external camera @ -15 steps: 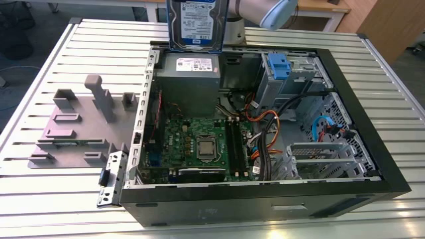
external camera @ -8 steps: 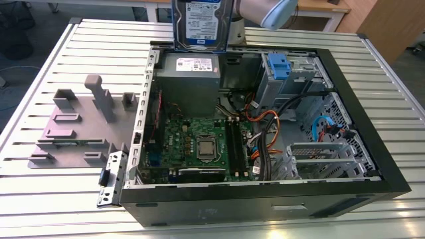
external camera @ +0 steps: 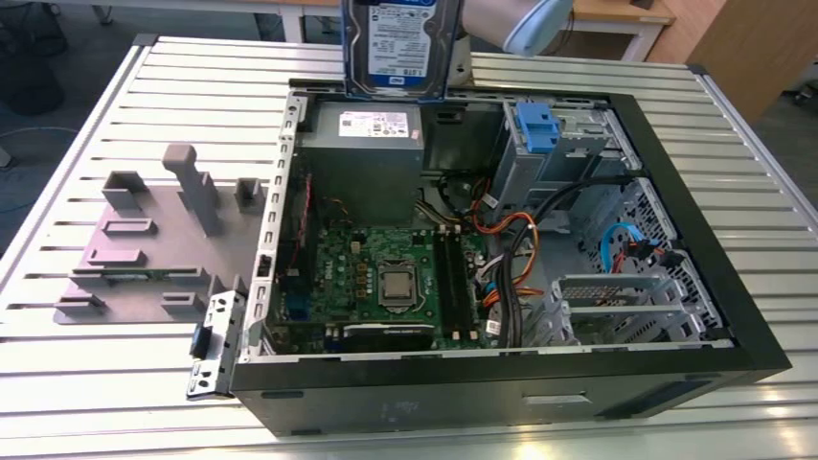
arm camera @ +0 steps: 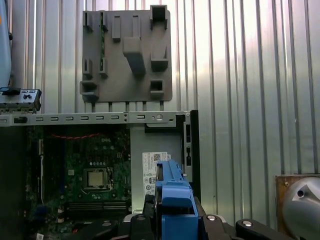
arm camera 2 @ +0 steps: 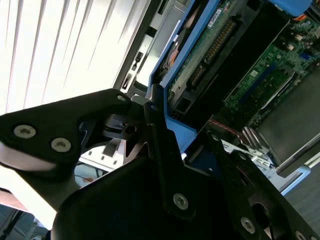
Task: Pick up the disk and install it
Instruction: 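Pick up the disk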
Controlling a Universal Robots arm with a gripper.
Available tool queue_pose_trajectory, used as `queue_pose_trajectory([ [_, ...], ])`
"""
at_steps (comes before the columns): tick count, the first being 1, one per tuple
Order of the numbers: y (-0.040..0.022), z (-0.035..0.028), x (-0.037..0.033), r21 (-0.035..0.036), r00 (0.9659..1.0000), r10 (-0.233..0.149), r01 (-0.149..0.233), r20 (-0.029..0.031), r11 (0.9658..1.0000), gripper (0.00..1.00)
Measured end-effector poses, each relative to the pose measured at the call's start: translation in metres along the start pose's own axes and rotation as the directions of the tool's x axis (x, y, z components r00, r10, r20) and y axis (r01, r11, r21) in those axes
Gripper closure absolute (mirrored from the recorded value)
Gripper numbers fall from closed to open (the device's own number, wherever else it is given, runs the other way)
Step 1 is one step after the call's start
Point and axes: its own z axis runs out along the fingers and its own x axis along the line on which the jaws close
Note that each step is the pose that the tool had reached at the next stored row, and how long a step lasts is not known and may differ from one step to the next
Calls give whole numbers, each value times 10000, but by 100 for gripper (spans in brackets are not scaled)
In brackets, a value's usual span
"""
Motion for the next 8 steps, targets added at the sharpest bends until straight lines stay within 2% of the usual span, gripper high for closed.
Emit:
queue_pose_trajectory([
  [8,-105,-5,-4,-2,10000,0,0,0,10000,63],
])
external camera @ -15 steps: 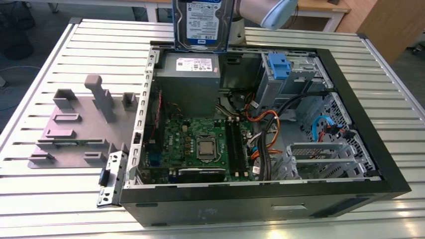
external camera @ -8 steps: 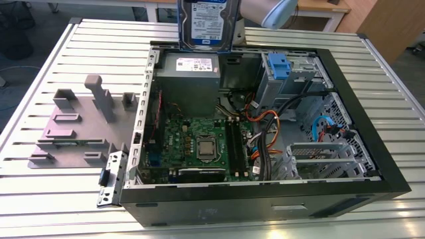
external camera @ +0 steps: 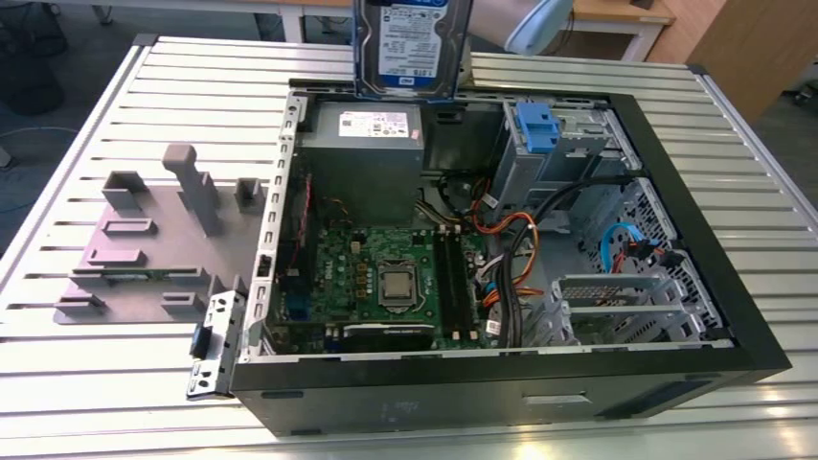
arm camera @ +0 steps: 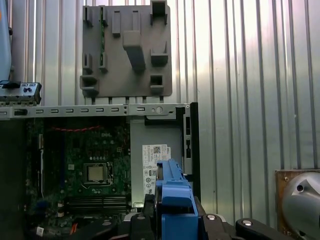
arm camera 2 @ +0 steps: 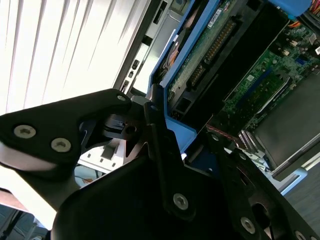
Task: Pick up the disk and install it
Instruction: 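Pick up the disk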
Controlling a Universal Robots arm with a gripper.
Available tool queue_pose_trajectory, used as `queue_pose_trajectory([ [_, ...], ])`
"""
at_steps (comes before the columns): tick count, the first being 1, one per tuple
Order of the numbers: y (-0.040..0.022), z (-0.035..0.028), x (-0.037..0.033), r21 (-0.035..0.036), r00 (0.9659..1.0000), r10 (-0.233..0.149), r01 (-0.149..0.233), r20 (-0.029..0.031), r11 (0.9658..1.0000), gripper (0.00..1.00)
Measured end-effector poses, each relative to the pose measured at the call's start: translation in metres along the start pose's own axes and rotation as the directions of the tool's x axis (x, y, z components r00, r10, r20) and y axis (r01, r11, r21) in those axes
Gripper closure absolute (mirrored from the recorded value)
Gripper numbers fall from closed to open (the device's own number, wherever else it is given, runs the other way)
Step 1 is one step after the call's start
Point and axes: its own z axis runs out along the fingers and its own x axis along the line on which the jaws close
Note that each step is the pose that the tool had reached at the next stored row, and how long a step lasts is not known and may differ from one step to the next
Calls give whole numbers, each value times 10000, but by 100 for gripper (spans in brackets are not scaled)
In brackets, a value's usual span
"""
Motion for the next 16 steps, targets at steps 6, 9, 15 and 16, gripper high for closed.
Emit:
queue_pose_trajectory([
  [6,-82,-4,-3,-2,10000,0,0,0,10000,63],
  [9,-124,-6,-5,-3,10000,0,0,0,10000,63],
  [15,-207,-11,-8,-5,10000,0,0,0,10000,63],
  [16,-221,-11,-8,-6,10000,0,0,0,10000,63],
])
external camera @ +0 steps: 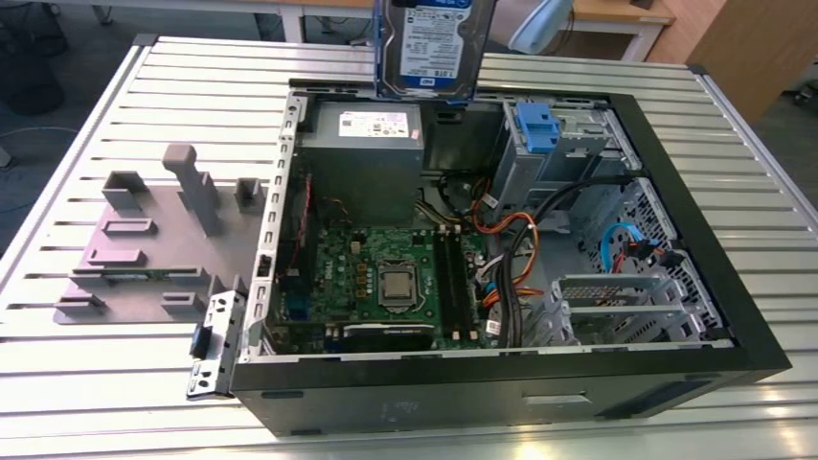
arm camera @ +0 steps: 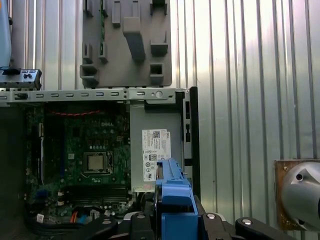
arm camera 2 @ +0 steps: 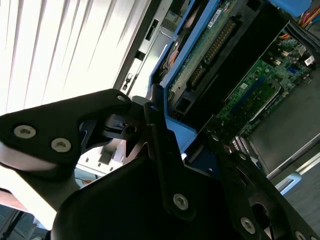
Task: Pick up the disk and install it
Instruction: 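Pick up the disk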
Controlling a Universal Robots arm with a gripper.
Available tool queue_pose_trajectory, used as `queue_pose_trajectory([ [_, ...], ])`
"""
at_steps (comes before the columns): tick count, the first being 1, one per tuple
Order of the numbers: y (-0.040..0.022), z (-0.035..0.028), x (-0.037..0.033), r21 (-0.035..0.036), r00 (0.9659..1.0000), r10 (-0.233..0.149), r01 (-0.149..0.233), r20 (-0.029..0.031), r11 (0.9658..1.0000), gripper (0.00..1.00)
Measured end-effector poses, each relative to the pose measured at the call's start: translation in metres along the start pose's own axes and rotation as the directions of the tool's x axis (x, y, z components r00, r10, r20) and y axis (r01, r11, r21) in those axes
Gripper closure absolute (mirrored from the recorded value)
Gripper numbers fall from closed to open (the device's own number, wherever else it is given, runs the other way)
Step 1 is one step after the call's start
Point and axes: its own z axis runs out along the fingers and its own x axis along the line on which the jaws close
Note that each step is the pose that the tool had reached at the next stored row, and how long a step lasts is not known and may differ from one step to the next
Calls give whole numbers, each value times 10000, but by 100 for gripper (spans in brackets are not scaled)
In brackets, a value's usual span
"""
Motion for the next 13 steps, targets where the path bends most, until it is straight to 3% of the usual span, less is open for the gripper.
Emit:
queue_pose_trajectory([
  [13,-176,-9,-6,-4,10000,0,0,0,10000,63],
])
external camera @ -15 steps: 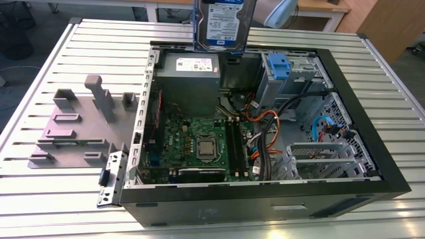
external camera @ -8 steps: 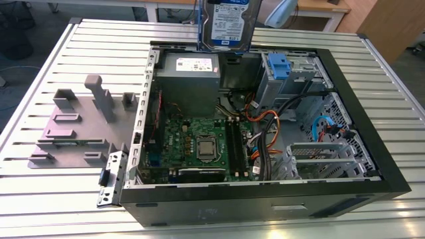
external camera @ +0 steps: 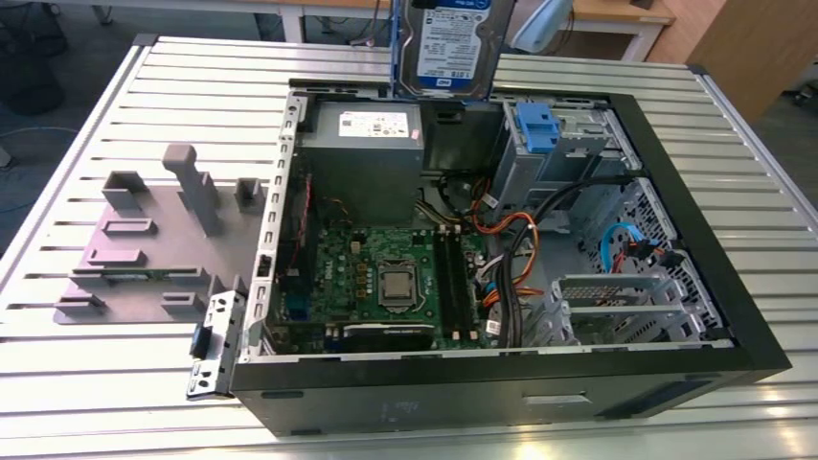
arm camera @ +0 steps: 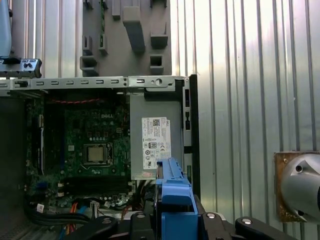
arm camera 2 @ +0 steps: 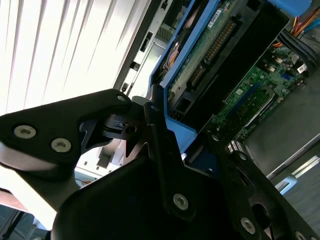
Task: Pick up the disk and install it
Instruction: 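Pick up the disk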
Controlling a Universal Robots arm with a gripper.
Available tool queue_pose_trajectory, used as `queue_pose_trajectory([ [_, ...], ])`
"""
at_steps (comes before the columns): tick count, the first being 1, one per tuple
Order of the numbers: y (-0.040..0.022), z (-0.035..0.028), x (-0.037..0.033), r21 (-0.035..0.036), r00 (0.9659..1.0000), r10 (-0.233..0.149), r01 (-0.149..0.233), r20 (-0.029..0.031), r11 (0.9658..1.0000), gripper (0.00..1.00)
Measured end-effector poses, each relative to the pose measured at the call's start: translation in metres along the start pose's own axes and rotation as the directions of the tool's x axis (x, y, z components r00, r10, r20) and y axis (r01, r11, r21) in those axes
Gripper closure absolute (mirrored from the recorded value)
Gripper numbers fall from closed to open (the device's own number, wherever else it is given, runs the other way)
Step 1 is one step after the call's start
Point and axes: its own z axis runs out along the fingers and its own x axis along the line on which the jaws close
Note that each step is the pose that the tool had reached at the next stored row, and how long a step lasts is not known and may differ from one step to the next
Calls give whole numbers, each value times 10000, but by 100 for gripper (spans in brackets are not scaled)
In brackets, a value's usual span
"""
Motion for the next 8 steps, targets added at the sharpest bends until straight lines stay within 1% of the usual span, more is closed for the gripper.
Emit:
queue_pose_trajectory([
  [8,-107,-6,-4,-3,10000,0,0,-1,10000,63],
])
